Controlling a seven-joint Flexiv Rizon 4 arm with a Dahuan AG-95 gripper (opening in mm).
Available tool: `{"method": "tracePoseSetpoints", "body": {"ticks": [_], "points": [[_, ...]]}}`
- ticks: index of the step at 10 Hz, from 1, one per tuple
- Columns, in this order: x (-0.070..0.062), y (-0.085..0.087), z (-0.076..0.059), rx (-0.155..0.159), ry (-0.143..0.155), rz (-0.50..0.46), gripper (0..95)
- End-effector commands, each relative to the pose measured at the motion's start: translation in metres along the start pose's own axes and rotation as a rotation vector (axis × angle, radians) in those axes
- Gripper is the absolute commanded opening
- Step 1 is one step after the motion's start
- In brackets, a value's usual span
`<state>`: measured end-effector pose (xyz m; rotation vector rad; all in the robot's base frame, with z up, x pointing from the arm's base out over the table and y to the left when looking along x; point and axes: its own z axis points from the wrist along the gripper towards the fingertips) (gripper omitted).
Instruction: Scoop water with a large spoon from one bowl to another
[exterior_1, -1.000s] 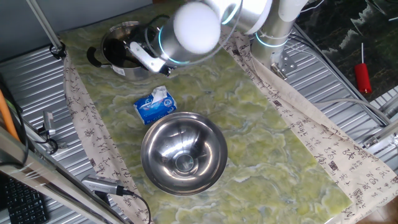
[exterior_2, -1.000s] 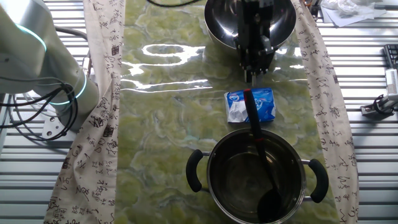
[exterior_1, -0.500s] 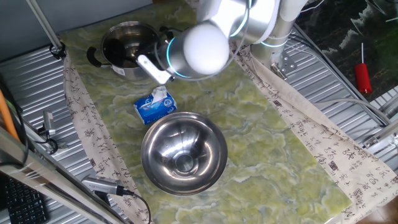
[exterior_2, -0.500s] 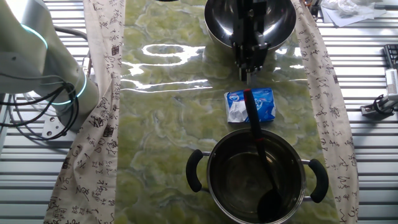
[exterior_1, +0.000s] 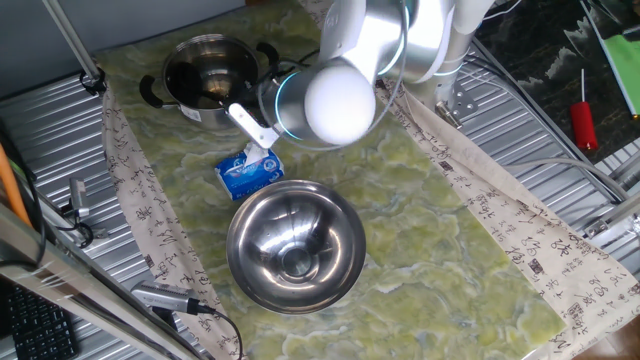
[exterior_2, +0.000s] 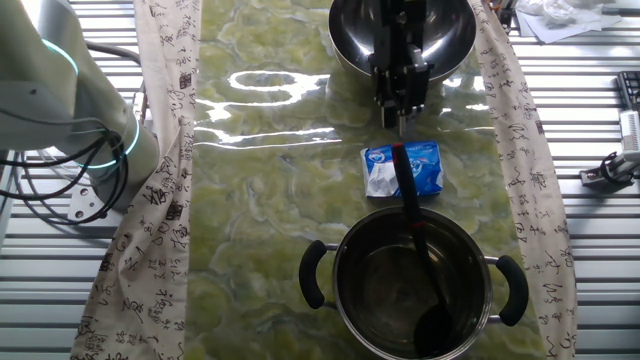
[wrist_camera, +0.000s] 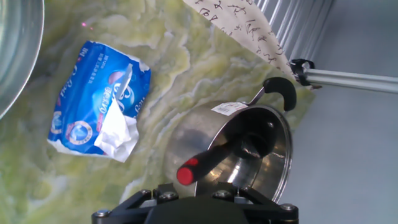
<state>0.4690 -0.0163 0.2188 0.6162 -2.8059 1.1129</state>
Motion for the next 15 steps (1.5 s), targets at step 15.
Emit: {"method": "tracePoseSetpoints", "body": {"ticks": [15], "points": [[-0.01,0.004,0.026,0.034,-0.005,0.024,38.0]]}}
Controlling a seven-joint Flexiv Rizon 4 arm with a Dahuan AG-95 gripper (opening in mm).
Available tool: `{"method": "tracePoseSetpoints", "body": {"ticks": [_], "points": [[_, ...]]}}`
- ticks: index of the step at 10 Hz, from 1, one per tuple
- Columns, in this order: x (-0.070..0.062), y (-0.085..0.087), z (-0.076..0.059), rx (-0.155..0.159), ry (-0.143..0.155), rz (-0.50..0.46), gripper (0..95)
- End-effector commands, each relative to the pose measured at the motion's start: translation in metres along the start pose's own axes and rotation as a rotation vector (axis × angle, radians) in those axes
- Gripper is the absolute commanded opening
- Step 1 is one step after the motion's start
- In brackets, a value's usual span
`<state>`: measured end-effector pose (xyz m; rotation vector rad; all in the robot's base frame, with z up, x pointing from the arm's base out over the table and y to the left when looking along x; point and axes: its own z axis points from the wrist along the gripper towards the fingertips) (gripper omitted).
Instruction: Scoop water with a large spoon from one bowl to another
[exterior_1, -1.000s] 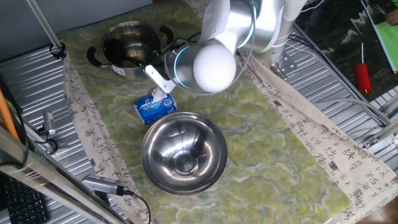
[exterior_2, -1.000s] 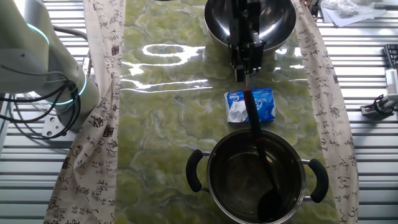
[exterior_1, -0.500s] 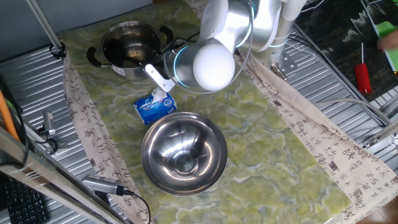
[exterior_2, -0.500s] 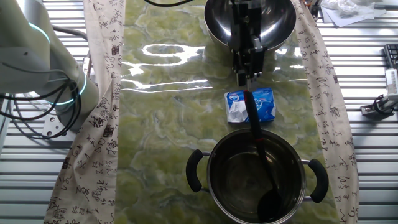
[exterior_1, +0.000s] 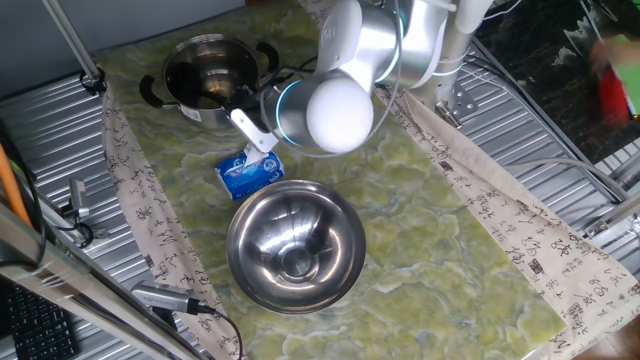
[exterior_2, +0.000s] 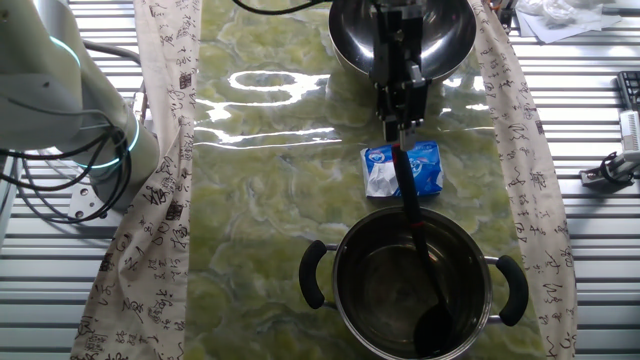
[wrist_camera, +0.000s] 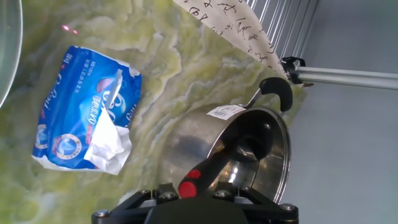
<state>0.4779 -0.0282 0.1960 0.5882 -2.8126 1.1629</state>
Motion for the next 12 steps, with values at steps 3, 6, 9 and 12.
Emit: {"method": "tracePoseSetpoints", "body": {"ticks": [3,6,9,12], "points": [[-0.003,0.001,0.006,0.023,0.007,-0.003,38.0],[-0.005,0.003,0.011,0.057,0.025,-0.008,38.0],[-0.006,0.003,0.014,0.071,0.028,-0.013,38.0],[-0.002,0.004,0.015,0.084,0.023,-0.028,38.0]]}}
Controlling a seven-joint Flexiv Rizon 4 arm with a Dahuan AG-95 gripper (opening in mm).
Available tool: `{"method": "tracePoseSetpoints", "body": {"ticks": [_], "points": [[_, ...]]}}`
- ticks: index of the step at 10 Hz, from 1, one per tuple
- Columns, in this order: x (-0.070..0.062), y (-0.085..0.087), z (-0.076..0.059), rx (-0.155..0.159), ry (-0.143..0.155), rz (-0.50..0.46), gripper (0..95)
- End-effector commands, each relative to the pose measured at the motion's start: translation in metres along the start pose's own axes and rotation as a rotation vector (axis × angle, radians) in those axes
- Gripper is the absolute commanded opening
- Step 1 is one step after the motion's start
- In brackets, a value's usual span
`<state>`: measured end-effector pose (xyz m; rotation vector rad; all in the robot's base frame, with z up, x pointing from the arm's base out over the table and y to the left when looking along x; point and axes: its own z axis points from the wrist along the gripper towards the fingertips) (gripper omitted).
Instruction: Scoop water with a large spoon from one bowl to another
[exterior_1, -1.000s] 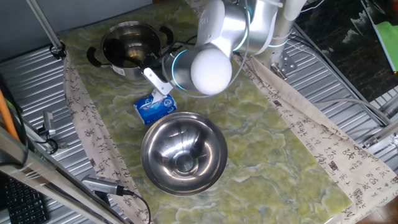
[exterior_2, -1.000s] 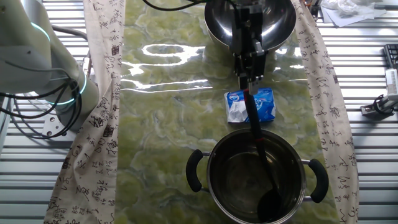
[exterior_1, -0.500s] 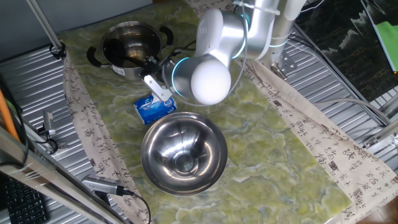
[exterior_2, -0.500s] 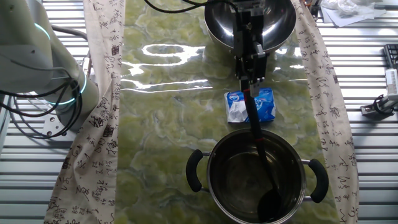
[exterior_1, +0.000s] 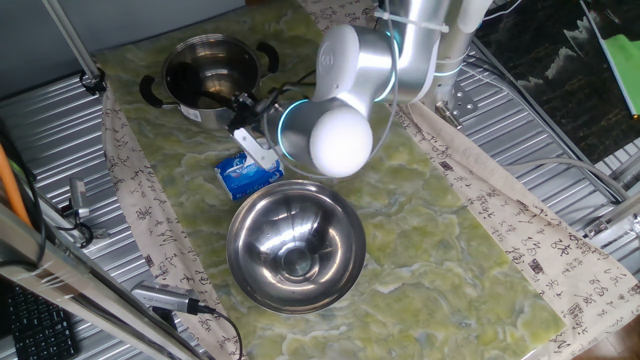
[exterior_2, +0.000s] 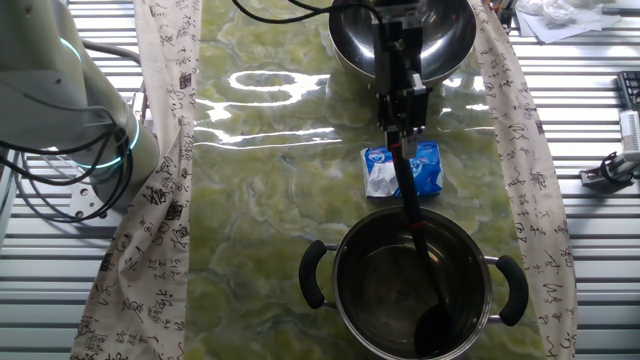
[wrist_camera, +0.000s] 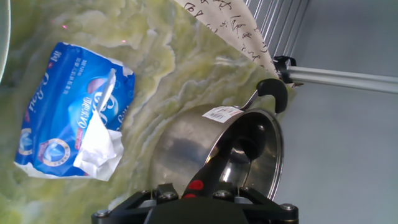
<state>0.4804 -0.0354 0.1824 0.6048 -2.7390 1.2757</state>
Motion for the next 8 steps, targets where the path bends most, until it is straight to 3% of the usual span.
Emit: {"method": "tracePoseSetpoints", "body": {"ticks": [1,3,4,7,8], "points": [[0.0017,0.0006,0.0006,0.005,-0.005,-0.008,38.0],[0.0023,0.001,0.0009,0.009,-0.011,-0.012,38.0],[0.0023,0.001,0.0009,0.011,-0.012,-0.013,19.0],[0.0023,0.001,0.001,0.025,-0.027,-0.028,19.0],[0.0023,0.001,0.001,0.038,-0.03,-0.034,0.0]]}}
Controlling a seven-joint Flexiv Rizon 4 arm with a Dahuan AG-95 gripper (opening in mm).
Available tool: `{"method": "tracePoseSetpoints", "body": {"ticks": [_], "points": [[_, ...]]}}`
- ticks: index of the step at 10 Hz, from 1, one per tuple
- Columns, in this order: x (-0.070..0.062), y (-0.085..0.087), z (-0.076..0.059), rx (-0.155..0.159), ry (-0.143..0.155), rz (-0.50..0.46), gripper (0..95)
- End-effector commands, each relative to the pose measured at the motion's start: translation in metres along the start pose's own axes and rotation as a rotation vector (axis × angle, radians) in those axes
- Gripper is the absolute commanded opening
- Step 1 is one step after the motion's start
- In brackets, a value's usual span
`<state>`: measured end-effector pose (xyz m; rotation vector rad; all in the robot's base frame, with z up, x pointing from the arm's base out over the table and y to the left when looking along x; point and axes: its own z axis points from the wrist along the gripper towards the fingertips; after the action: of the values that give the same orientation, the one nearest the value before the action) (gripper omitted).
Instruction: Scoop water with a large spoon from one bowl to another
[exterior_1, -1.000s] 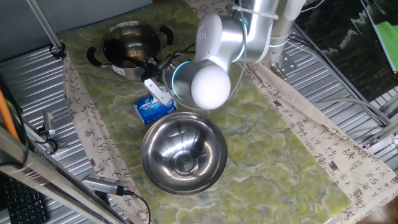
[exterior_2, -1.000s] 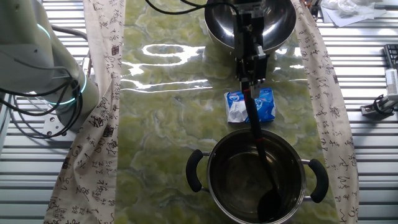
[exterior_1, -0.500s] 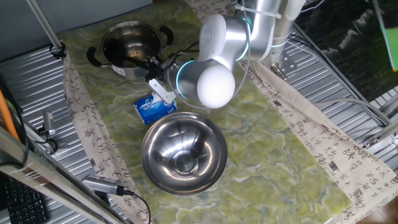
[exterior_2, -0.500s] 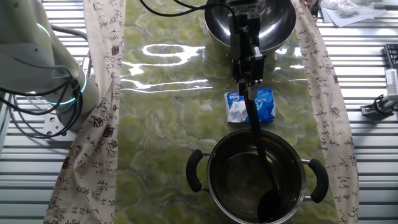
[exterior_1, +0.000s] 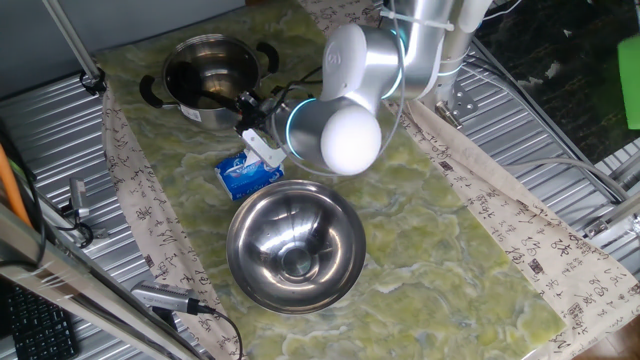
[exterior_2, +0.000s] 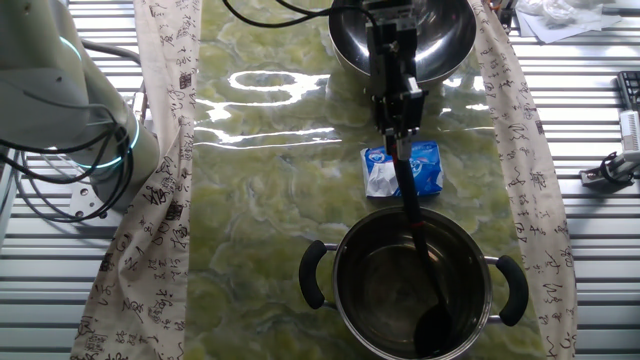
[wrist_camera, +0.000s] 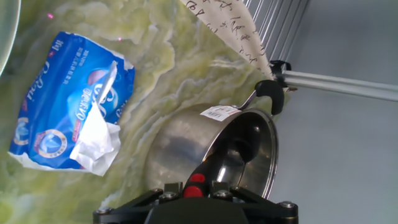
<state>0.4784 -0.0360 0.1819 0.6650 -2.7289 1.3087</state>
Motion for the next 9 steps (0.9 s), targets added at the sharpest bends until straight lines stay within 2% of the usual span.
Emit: {"method": "tracePoseSetpoints", "body": {"ticks": [1,4,6,7,8,9], "points": [[0.0003,0.0003,0.0004,0.018,-0.009,-0.011,0.0],[0.0003,0.0002,0.0004,0.019,-0.022,-0.059,0.0],[-0.0006,-0.0003,0.0,0.016,-0.037,-0.181,0.0],[-0.0012,-0.0007,-0.0002,0.009,-0.051,-0.287,0.0],[-0.0017,-0.0011,-0.0003,0.006,-0.06,-0.353,0.0],[-0.0028,-0.0019,-0.0007,-0.003,-0.079,-0.476,0.0]]}}
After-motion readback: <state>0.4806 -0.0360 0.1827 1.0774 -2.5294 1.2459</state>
